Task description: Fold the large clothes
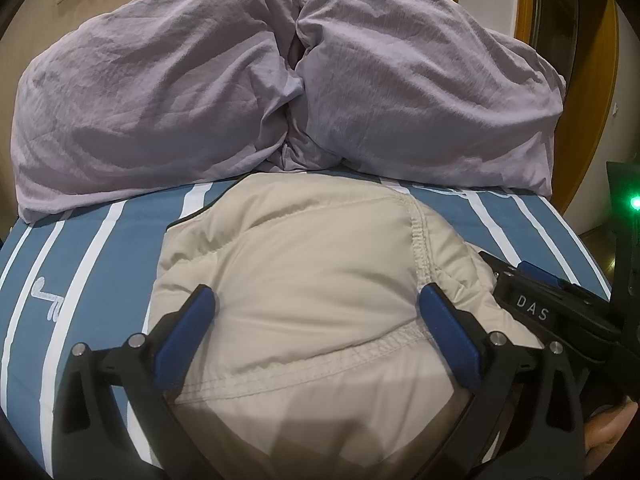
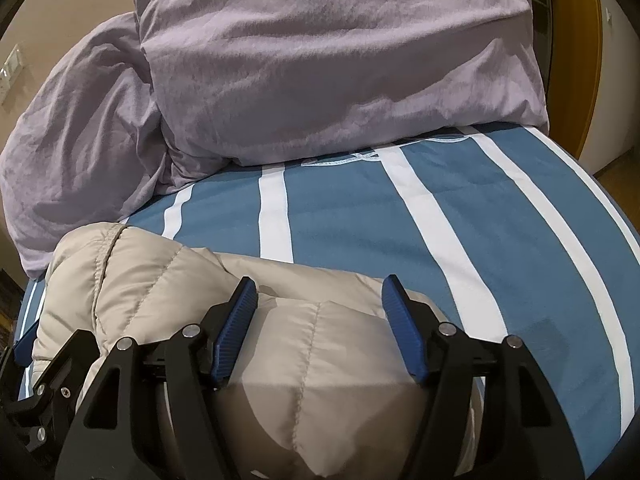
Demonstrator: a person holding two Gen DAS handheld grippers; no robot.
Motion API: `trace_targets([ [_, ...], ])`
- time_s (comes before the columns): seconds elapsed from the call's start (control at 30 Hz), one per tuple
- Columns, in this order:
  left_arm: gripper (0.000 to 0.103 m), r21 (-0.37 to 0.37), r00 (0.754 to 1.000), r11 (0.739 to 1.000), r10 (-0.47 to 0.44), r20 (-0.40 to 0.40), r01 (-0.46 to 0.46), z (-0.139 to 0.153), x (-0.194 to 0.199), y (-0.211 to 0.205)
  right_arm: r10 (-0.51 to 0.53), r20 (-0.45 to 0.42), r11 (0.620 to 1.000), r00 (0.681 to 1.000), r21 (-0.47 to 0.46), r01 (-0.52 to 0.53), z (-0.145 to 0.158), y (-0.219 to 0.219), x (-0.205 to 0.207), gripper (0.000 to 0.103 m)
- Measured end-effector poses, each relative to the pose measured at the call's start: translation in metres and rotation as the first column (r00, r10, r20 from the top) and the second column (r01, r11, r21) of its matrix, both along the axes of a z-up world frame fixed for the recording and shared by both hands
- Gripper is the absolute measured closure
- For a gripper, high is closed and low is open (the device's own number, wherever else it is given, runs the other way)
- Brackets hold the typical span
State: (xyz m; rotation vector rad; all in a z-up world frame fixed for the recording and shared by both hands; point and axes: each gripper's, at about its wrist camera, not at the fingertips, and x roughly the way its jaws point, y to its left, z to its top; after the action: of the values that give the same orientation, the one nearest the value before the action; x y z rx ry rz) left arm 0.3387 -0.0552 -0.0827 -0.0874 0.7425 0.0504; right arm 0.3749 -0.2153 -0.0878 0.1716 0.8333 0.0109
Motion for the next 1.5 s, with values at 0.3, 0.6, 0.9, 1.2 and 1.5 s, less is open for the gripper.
trace_targets([
  [0.3, 0.002, 0.002, 1.000, 1.000, 0.000, -0.001, 0.000, 0.000, 0.001, 0.000, 0.002, -0.003, 1.000, 1.000, -0.001, -0.002, 0.000, 0.000, 0.002, 0.035],
  [0.6, 0.002, 0.008, 1.000, 1.000, -0.009, -0.026, 0.009, 0.004, 0.002, 0.003, -0.028, -0.035, 0.998, 0.999, -0.051, 0.026, 0.007, 0.000, -0.001, 0.028],
  [0.9, 0.002, 0.000, 0.999, 0.999, -0.035, -0.039, 0.035, 0.022, -0.026, 0.012, -0.018, 0.036, 0.999, 0.999, -0.037, 0.019, 0.042, -0.013, -0.053, 0.025],
  [1.2, 0.002, -0.027, 0.998, 0.998, -0.052, -0.031, 0.051, 0.033, -0.059, 0.015, 0.014, 0.068, 0.999, 0.998, 0.030, -0.016, 0.053, -0.021, -0.095, 0.044],
  [1.5, 0.002, -0.052, 0.996, 0.997, -0.068, -0.062, 0.065, 0.024, -0.063, 0.012, 0.034, 0.019, 0.999, 0.999, 0.008, -0.035, 0.036, -0.015, -0.101, 0.047],
])
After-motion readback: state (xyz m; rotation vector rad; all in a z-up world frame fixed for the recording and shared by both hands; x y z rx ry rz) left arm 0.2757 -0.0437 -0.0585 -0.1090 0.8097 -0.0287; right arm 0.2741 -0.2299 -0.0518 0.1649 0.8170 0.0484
